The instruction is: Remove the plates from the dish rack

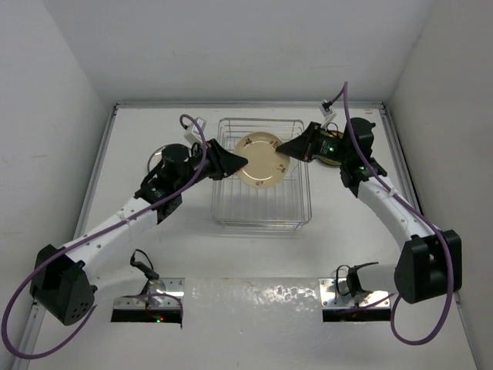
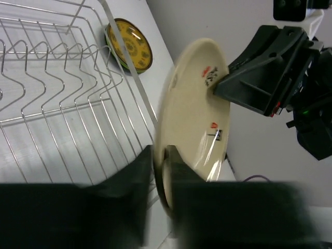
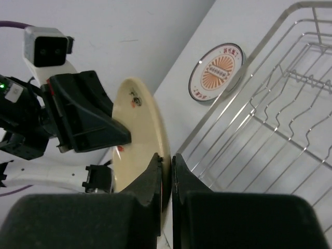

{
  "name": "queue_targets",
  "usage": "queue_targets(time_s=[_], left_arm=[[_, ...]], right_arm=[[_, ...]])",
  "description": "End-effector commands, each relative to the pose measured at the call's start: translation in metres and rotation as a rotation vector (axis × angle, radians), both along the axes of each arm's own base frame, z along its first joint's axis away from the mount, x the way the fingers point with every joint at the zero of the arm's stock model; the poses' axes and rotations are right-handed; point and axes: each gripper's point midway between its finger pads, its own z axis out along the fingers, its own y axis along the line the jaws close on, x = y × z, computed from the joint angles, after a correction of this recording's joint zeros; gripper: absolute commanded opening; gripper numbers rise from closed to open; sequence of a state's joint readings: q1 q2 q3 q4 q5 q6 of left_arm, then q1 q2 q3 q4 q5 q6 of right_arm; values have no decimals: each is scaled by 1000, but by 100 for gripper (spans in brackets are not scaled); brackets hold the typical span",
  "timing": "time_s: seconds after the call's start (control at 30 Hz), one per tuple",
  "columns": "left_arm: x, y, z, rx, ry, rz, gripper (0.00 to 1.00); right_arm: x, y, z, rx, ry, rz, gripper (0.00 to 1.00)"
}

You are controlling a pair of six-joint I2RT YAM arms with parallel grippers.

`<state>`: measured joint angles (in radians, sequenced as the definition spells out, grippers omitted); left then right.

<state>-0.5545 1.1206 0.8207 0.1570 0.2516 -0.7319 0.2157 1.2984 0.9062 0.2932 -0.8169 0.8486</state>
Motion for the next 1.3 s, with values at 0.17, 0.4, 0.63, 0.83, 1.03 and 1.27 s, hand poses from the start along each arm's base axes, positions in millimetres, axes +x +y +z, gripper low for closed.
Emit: queue_targets(time_s=[0.17, 0.4, 0.63, 0.83, 1.03, 1.27], left_arm=[[34, 14, 7, 48, -10, 158, 94], [28, 76, -11, 210, 67, 419, 100], [-8, 122, 16, 329, 7, 486, 100], [-29, 146, 20, 449, -34, 491, 100], [-35, 160, 6, 515, -36, 515, 100], [-32, 161, -22, 565, 6, 509, 100]], right_arm=[[36, -37, -27, -29, 141, -178, 0], [79, -203, -121, -173, 526, -948, 0], [96, -289, -168, -120, 655, -1288, 0], [139, -309, -182, -166, 668, -1272, 0], [163, -307, -191, -139, 657, -1235, 41], [173, -310, -173, -248, 654, -1180, 99]])
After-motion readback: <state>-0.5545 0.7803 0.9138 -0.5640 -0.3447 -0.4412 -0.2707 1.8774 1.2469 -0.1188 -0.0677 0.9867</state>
